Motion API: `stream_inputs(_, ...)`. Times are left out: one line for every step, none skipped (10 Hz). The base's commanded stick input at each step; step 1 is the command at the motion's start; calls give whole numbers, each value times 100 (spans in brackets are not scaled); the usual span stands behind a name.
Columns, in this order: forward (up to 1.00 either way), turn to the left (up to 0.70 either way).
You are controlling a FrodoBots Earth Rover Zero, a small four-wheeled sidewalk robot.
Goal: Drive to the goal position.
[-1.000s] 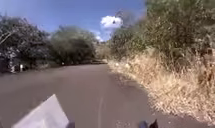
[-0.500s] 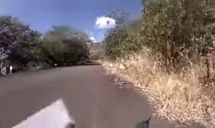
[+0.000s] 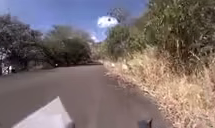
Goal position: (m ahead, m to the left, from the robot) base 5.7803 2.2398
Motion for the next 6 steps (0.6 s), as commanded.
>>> stream_inputs(50,0)
stream_inputs(50,-27)
stream_inputs(50,-43)
stream_inputs(50,-24)
stream_inputs(50,-10)
stream_inputs(50,-3)
